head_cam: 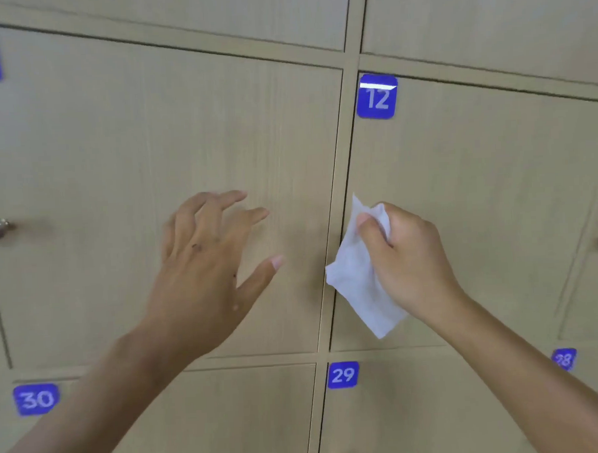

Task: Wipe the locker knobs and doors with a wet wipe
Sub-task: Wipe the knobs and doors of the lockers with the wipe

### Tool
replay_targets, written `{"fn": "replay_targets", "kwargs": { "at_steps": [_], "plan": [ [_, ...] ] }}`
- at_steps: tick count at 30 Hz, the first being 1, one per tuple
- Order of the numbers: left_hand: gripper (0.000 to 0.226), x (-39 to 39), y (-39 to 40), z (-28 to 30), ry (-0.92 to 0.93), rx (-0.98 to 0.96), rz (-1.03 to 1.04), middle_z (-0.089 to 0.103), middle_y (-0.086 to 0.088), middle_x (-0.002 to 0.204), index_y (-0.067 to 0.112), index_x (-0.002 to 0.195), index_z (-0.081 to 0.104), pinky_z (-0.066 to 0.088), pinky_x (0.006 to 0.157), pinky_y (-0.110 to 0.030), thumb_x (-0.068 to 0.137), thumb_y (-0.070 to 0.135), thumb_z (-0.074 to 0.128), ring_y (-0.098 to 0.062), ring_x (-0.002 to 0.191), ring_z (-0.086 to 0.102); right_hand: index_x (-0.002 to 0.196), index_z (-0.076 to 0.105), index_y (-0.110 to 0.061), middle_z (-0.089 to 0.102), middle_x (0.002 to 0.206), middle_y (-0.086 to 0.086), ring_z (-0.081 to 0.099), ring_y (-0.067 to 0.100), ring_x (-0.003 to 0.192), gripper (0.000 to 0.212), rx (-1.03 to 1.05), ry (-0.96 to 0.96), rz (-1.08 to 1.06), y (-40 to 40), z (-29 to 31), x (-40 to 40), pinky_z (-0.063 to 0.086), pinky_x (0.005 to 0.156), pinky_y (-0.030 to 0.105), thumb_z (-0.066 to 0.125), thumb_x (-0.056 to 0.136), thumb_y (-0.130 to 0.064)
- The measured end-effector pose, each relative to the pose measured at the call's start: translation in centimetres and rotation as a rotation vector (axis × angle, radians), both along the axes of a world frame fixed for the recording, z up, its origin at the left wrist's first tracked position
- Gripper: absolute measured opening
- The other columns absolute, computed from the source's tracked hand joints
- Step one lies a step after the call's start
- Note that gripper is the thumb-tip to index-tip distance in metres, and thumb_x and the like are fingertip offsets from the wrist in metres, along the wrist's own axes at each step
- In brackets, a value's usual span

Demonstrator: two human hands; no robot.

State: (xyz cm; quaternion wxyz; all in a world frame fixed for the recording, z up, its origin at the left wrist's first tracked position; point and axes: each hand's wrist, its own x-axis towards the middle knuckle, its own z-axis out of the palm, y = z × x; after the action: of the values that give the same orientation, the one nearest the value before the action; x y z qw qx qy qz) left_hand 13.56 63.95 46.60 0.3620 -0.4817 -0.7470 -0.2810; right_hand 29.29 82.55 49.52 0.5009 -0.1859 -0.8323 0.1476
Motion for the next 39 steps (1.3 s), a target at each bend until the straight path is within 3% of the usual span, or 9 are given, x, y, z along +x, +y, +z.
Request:
{"fn": "replay_targets", "kwargs": {
  "at_steps": [5, 12, 23, 26, 28, 30, 34, 37, 39],
  "plan": [
    [0.054, 0.3, -2.2, -5.2, -0.097, -0.006, 0.028, 0.046, 0.000, 0.147, 0.026, 0.136, 0.059, 0.026, 0.110, -0.042, 0.093, 0.058, 0.051, -0.031, 0.137, 0.035, 0.064, 0.030, -0.015, 0.034, 0.056, -0.002, 0.031, 0.011, 0.050, 0.044, -0.213, -0.065, 0.042, -1.1, -5.0, 0.3, 0.026, 0.050, 0.030, 0.050, 0.101, -0.029],
    [0.052, 0.4, -4.5, -11.8, -0.244, -0.049, 0.047, 0.055, 0.006, 0.137, 0.026, 0.130, 0.063, 0.032, 0.100, -0.036, 0.094, 0.060, 0.046, -0.027, 0.131, 0.045, 0.080, 0.047, 0.007, 0.051, 0.067, 0.006, 0.049, 0.017, 0.059, 0.043, -0.574, -0.142, 0.174, -1.8, -11.6, 0.3, 0.036, 0.057, 0.031, 0.052, 0.099, -0.030],
    [0.047, 0.4, -8.7, -21.6, -0.516, -0.159, 0.095, 0.068, 0.009, 0.118, 0.024, 0.120, 0.068, 0.049, 0.086, -0.039, 0.095, 0.058, 0.047, -0.021, 0.109, 0.060, 0.089, 0.060, 0.005, 0.064, 0.072, 0.002, 0.062, 0.013, 0.066, 0.032, -0.960, -0.297, 0.308, -4.8, -20.8, -1.8, 0.045, 0.059, 0.025, 0.059, 0.098, -0.027],
    [0.047, -0.1, -9.7, -22.9, -0.573, -0.186, 0.097, 0.070, 0.012, 0.114, 0.025, 0.117, 0.068, 0.048, 0.073, -0.035, 0.095, 0.060, 0.045, -0.011, 0.087, 0.056, 0.096, 0.063, 0.005, 0.072, 0.081, 0.010, 0.070, 0.024, 0.075, 0.030, -1.009, -0.329, 0.316, -5.8, -22.4, -2.7, 0.051, 0.066, 0.038, 0.060, 0.097, -0.025],
    [0.046, -0.4, -10.3, -23.6, -0.605, -0.194, 0.106, 0.069, 0.015, 0.111, 0.026, 0.116, 0.068, 0.042, 0.071, -0.031, 0.097, 0.061, 0.046, -0.001, 0.077, 0.049, 0.098, 0.067, -0.001, 0.076, 0.093, 0.015, 0.073, 0.031, 0.090, 0.023, -1.051, -0.346, 0.317, -6.5, -23.5, -3.4, 0.056, 0.080, 0.049, 0.061, 0.097, -0.023],
    [0.046, -0.8, -11.1, -24.4, -0.661, -0.202, 0.118, 0.068, 0.018, 0.111, 0.027, 0.116, 0.068, 0.040, 0.070, -0.030, 0.098, 0.063, 0.046, 0.002, 0.072, 0.050, 0.097, 0.069, -0.004, 0.076, 0.095, 0.015, 0.073, 0.030, 0.092, 0.019, -1.083, -0.384, 0.330, -7.3, -24.4, -4.1, 0.056, 0.081, 0.046, 0.061, 0.096, -0.021],
    [0.053, -2.2, -13.0, -25.8, -0.746, -0.207, 0.130, 0.067, 0.018, 0.112, 0.027, 0.116, 0.068, 0.050, 0.073, -0.036, 0.095, 0.069, 0.043, -0.002, 0.079, 0.055, 0.097, 0.068, -0.001, 0.075, 0.094, 0.017, 0.072, 0.018, 0.079, 0.017, -1.141, -0.448, 0.368, -9.0, -26.3, -5.6, 0.052, 0.072, 0.034, 0.059, 0.097, -0.015],
    [0.056, -3.7, -15.1, -26.8, -0.791, -0.239, 0.181, 0.067, 0.017, 0.113, 0.027, 0.118, 0.068, 0.048, 0.076, -0.035, 0.092, 0.067, 0.041, -0.003, 0.079, 0.053, 0.095, 0.070, -0.004, 0.074, 0.095, 0.019, 0.073, 0.026, 0.082, 0.017, -1.158, -0.492, 0.377, -10.5, -27.7, -7.0, 0.056, 0.075, 0.044, 0.059, 0.096, -0.017],
    [0.058, -4.7, -16.8, -27.4, -0.838, -0.252, 0.209, 0.068, 0.017, 0.115, 0.028, 0.119, 0.067, 0.052, 0.083, -0.037, 0.088, 0.068, 0.038, -0.008, 0.093, 0.061, 0.095, 0.070, -0.004, 0.073, 0.097, 0.021, 0.072, 0.032, 0.087, 0.017, -1.165, -0.521, 0.373, -11.6, -28.8, -8.0, 0.056, 0.079, 0.049, 0.056, 0.095, -0.015]
  ]
}}
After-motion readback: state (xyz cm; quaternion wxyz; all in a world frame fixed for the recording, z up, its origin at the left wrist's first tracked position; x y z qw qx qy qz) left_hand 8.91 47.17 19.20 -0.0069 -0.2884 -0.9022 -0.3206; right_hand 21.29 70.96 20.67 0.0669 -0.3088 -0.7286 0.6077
